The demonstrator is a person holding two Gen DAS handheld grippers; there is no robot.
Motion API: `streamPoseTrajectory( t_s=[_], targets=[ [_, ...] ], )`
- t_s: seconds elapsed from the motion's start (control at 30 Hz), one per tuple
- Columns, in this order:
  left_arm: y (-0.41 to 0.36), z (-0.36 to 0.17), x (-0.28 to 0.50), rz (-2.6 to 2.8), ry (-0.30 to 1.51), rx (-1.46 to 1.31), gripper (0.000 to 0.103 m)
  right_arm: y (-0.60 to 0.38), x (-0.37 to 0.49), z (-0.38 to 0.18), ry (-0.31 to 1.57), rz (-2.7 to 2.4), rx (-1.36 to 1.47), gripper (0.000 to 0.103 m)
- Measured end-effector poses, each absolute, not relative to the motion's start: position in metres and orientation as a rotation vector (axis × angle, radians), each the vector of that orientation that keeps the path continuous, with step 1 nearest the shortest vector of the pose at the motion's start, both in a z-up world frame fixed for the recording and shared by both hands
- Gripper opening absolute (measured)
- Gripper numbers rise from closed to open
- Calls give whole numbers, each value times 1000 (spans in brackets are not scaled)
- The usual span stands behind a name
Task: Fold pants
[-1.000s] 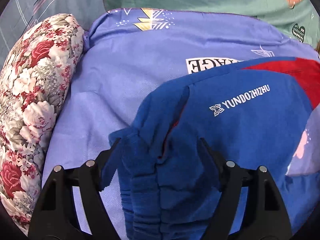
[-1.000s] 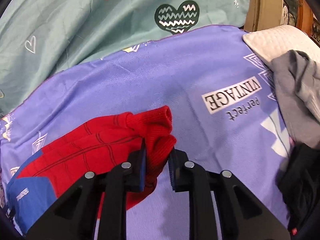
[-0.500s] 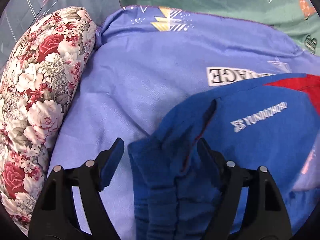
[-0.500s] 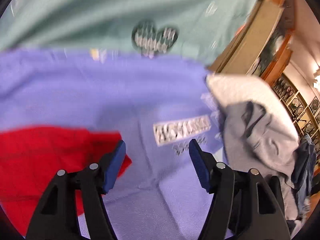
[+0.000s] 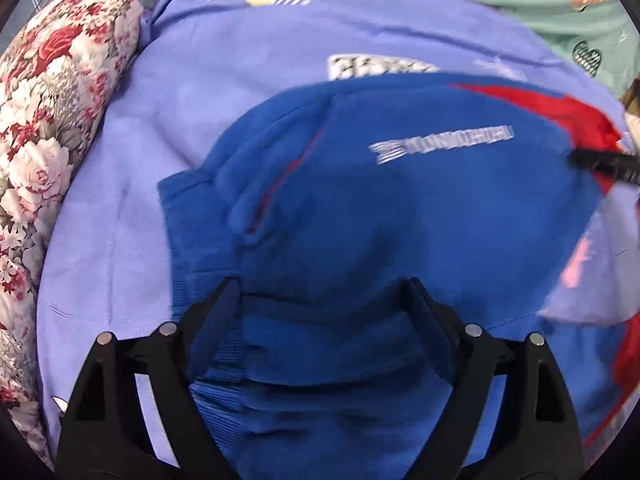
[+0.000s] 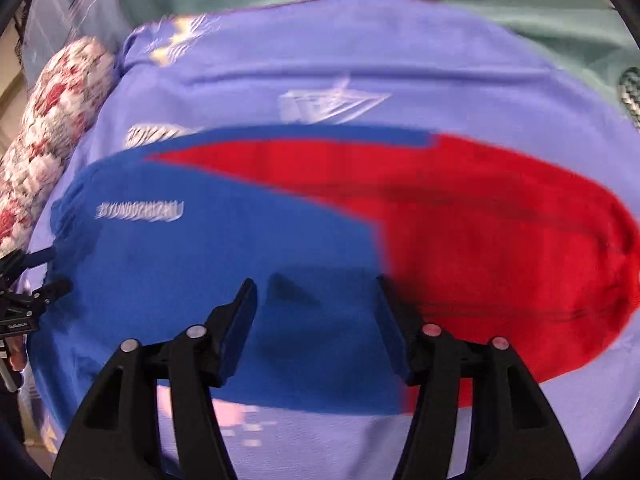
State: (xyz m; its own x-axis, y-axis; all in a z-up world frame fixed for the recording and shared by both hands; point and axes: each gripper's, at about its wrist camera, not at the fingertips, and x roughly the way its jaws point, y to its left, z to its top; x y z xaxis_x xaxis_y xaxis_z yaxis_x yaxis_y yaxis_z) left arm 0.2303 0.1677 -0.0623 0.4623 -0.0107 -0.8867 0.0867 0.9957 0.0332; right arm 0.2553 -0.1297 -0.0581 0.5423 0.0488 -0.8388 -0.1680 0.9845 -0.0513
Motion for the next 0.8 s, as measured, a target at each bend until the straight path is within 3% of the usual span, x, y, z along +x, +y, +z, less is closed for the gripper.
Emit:
streamPoseTrajectory(
  t_s=[0.03,0.1,0.2,0.43,0.73,0.8],
  targets=[
    [171,-63,230,-57,1081,76,85,-146,259,-55,975,34,-153,62],
    [175,-59,229,-39,1069,64,85,-194,260,-50,953,-234,-169,83],
    [176,-47,222,-14,1052,12,87,-209,228,-32,913,-226,-54,72],
    [149,-22,159,-92,1005,17,94,-70,107,-19,1024,503,-8,72],
    [140,-40,96,-20,1029,77,95,-66,80,-40,1039,402,-262,70],
    [143,-45,89,-18,1037,68,95,-84,78,-43,1079,407,-254,58]
  ],
)
